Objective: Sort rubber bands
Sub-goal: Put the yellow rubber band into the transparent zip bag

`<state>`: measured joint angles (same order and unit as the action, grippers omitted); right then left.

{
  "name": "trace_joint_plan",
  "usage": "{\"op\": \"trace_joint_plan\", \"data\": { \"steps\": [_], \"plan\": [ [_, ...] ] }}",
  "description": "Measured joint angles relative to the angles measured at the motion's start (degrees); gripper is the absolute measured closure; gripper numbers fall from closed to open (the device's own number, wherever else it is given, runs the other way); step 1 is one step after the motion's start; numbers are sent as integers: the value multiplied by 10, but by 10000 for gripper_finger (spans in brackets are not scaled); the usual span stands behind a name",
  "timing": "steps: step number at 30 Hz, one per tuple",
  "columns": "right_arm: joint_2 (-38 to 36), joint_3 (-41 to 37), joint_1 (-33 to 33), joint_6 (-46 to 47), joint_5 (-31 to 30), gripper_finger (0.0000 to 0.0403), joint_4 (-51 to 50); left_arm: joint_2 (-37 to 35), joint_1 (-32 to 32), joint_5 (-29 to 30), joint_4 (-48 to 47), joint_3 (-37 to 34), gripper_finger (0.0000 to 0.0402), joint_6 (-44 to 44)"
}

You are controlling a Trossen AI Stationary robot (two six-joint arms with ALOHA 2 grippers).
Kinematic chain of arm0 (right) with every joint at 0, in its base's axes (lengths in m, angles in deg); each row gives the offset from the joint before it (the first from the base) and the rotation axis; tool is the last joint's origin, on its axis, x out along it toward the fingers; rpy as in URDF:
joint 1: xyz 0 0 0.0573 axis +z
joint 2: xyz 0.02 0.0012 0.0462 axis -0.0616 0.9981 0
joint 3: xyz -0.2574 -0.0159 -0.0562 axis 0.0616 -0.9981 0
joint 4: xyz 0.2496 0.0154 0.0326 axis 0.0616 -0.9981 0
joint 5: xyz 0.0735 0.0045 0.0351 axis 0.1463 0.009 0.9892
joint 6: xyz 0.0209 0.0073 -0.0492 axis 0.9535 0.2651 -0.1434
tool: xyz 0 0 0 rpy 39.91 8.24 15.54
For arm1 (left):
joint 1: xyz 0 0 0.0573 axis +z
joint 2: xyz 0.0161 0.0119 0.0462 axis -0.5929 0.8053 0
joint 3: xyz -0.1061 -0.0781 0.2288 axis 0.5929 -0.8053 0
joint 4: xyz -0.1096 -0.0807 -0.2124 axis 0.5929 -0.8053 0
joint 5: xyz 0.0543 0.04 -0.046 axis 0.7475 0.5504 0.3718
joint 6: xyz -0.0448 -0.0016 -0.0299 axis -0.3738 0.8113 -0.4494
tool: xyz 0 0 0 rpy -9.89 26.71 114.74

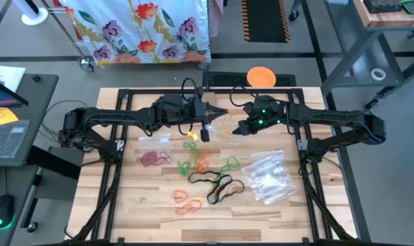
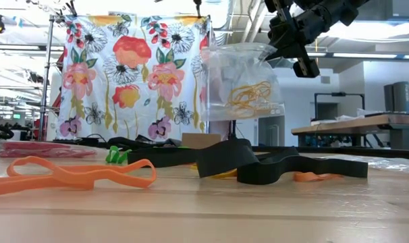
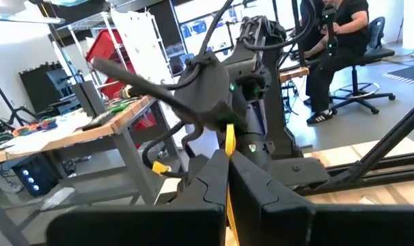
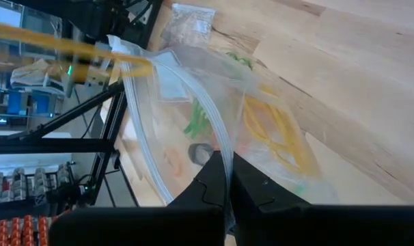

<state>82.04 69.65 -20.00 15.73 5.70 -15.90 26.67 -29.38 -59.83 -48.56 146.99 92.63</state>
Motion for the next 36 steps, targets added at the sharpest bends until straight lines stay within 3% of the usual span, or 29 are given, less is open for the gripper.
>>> {"op": "trace_joint_plan", "data": {
  "steps": [12,21,28,31,36],
  "plan": [
    [0,0,0,0,0,403,0,7,0,-1,-67,0,401,-7],
    [0,0,0,0,0,403,-1,35,0,7,-74,0,401,40],
    [0,0,0,0,0,403,0,55,-1,79,-84,0,330,30],
    [0,0,0,-1,0,403,-3,53,-5,79,-83,0,297,-26],
    [0,0,0,-1,0,403,-8,38,-21,67,-109,0,282,-2]
  ]
}}
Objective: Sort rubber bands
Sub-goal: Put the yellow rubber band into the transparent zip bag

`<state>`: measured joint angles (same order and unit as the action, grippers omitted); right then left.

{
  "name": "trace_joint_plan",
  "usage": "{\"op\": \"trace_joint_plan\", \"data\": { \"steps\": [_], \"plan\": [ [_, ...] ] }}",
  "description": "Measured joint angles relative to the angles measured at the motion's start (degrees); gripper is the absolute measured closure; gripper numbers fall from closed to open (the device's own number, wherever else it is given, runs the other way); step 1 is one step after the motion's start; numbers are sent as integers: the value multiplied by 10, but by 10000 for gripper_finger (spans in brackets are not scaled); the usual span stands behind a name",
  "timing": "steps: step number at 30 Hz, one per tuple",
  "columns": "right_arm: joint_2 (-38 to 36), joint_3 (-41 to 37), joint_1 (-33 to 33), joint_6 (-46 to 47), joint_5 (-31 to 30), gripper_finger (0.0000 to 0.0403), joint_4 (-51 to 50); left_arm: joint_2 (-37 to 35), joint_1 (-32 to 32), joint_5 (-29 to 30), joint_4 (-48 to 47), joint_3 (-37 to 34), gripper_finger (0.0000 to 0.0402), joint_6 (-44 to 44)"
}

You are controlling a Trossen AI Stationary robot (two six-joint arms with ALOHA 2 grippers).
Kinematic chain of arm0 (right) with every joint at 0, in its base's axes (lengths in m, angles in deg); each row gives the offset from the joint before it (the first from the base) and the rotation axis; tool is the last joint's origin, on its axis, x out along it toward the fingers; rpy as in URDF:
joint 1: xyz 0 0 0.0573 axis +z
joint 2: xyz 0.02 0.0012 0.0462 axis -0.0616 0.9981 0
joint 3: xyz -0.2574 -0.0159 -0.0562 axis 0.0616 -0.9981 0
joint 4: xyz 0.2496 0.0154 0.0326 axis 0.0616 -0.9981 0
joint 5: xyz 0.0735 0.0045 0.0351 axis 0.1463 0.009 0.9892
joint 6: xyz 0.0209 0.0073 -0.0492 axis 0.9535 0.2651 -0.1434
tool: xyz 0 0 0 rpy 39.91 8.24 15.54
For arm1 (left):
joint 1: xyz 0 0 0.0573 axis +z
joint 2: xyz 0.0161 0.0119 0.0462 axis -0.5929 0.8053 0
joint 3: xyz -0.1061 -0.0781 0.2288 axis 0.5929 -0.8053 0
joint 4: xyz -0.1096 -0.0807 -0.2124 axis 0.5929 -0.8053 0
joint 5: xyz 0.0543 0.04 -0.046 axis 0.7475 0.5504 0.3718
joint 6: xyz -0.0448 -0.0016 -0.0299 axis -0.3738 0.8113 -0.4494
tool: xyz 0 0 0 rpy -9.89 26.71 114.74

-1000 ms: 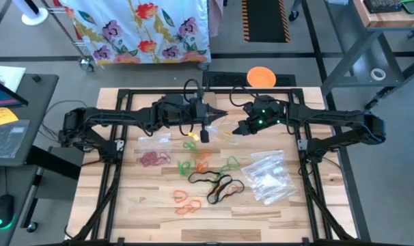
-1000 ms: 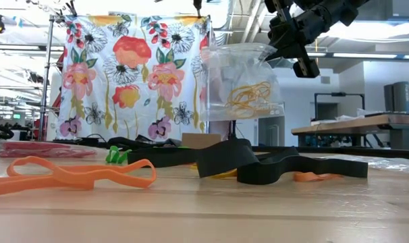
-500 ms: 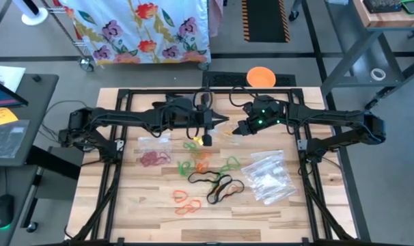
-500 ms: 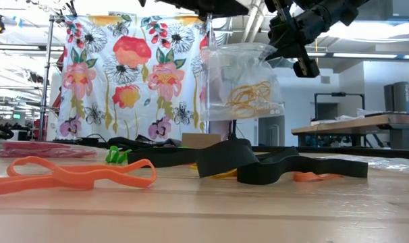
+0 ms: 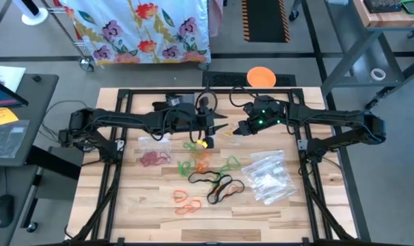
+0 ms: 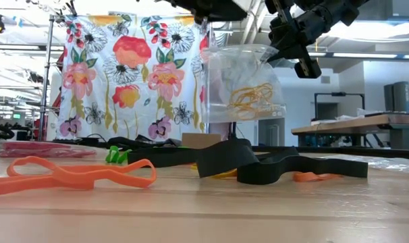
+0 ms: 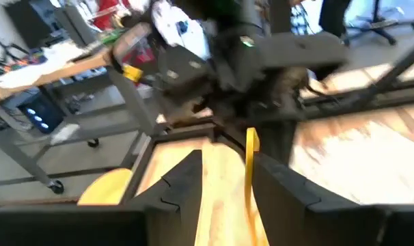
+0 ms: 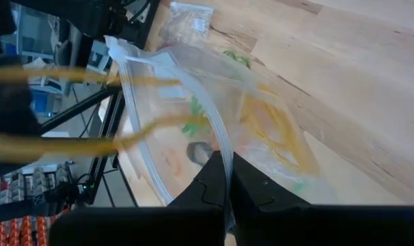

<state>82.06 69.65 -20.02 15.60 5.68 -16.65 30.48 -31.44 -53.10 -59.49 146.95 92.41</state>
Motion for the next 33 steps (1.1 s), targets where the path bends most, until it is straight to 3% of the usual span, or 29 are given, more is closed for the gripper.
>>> {"op": "trace_joint_plan", "data": {
  "steps": [13,19,26,33],
  "plan": [
    [0,0,1,12,0,403,-5,-42,-15,12,-91,0,288,-9],
    [0,0,4,17,0,403,7,-32,4,-58,-116,0,289,-22],
    [0,0,3,14,0,403,11,-33,15,-61,-134,0,289,-23],
    [0,0,-1,13,0,403,13,-57,-38,-61,-217,0,289,12]
  ]
}}
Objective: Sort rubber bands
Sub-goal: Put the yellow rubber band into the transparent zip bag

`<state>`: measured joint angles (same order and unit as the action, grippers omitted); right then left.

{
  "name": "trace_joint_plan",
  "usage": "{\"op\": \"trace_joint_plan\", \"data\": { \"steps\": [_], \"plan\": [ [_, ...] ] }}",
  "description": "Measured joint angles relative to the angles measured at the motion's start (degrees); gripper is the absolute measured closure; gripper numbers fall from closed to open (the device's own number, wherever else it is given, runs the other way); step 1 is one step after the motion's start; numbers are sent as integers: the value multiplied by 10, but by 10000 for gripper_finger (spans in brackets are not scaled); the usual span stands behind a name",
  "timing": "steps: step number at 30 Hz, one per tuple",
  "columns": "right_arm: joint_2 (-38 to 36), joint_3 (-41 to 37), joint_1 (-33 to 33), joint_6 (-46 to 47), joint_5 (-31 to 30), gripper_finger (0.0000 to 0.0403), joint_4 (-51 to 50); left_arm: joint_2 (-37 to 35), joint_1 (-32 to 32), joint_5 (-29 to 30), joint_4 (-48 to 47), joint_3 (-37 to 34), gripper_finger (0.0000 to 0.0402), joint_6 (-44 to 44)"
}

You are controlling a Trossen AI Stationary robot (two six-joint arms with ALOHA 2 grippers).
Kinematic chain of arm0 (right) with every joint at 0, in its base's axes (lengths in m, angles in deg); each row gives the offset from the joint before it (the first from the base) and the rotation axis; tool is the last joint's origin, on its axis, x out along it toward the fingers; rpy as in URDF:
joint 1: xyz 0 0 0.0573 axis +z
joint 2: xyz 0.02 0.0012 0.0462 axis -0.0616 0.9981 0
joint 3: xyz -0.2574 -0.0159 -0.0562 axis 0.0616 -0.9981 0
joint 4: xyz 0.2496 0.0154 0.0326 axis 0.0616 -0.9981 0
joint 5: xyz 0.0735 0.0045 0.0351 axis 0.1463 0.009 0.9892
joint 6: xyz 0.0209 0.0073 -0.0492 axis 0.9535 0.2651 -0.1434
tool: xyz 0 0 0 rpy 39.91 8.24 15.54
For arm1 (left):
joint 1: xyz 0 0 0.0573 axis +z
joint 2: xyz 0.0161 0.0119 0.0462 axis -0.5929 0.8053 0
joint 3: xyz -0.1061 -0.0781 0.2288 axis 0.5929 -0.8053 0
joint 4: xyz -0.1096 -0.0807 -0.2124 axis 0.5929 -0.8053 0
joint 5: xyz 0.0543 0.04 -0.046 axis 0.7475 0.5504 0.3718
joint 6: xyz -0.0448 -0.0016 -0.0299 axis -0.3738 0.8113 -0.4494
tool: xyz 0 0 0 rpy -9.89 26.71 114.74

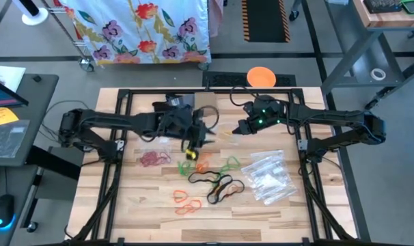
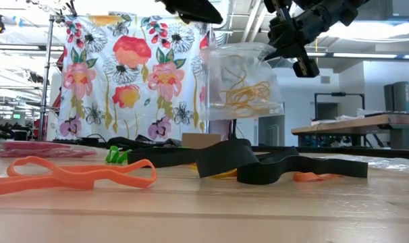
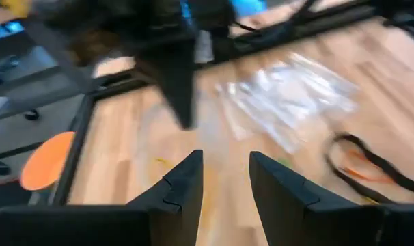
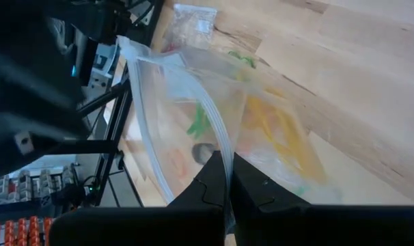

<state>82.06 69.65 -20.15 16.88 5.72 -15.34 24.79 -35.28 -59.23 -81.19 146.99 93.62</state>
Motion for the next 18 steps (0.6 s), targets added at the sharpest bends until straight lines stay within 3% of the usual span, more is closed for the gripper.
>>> {"op": "trace_joint_plan", "data": {
  "steps": [4,9,15,18],
  "plan": [
    [0,0,0,0,0,403,0,-3,-60,-1,-52,-8,289,-27],
    [0,0,0,4,0,403,0,6,-131,-1,-44,-80,289,-47],
    [0,0,0,9,0,403,4,30,-183,0,153,-200,289,-85],
    [0,0,-4,8,0,403,5,57,-197,1,187,-230,289,-71]
  ]
}}
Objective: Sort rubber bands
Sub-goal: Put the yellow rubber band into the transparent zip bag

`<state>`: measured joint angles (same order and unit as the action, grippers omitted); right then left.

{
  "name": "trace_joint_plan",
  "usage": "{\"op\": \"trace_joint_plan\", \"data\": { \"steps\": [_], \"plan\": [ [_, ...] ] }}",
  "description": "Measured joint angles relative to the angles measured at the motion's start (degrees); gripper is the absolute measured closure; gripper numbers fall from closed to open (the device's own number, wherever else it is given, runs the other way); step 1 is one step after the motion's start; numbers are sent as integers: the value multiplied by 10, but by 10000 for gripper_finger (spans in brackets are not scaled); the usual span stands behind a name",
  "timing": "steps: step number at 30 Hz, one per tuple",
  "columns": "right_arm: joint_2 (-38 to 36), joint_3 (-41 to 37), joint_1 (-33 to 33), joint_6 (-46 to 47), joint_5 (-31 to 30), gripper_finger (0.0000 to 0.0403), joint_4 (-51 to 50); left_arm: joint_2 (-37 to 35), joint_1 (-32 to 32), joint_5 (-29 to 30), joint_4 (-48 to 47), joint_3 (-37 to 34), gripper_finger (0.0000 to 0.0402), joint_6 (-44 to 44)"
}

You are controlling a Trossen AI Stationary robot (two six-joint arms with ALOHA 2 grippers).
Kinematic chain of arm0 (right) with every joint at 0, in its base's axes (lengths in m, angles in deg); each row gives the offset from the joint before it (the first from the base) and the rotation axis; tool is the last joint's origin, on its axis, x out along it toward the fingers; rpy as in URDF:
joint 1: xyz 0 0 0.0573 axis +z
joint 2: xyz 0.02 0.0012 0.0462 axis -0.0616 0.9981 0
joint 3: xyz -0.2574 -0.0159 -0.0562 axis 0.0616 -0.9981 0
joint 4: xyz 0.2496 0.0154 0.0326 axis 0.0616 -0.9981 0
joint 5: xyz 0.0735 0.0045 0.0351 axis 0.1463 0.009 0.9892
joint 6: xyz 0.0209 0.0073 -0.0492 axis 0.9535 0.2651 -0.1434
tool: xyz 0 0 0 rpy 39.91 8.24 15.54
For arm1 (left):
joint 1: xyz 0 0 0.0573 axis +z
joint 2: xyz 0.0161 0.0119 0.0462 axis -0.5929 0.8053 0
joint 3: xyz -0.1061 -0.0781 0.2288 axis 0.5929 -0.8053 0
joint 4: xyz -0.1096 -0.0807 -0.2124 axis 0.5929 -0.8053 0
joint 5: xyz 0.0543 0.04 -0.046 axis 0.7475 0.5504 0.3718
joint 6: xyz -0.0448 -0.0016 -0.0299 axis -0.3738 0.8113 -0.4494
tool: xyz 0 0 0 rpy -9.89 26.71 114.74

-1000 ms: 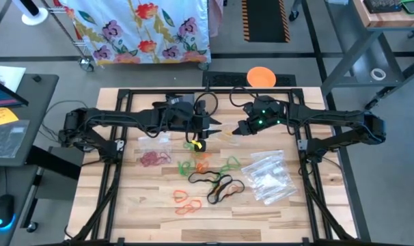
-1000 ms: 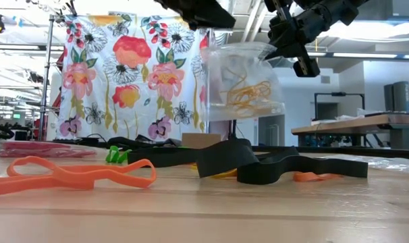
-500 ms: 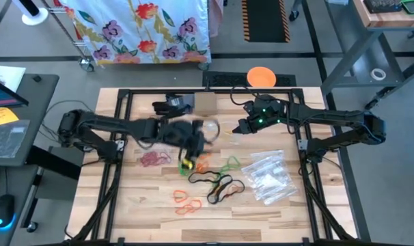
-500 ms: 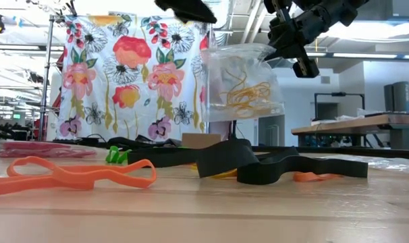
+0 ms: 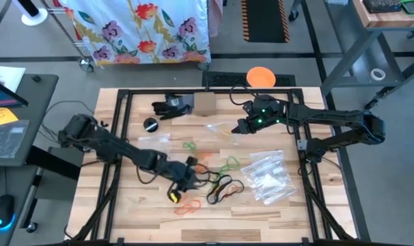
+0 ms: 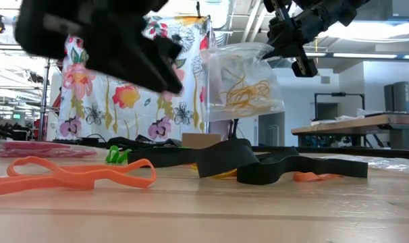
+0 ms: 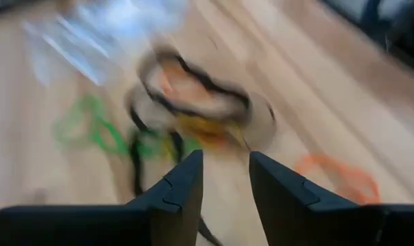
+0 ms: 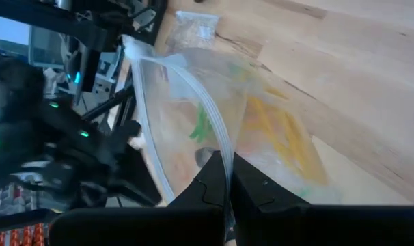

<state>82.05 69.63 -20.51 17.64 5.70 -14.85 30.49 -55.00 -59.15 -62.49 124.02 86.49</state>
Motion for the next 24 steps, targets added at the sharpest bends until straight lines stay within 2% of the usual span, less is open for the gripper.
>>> {"op": "trace_joint_plan", "data": {
  "steps": [6,13,20,24],
  "plan": [
    [0,0,-1,-2,-2,403,4,89,14,12,30,23,289,-5],
    [0,0,1,-4,-2,403,5,173,39,-8,-5,89,289,-8],
    [0,0,1,-6,-2,403,5,192,41,-47,-30,119,289,11],
    [0,0,1,-4,-2,403,5,192,41,-47,-34,122,289,13]
  ]
}}
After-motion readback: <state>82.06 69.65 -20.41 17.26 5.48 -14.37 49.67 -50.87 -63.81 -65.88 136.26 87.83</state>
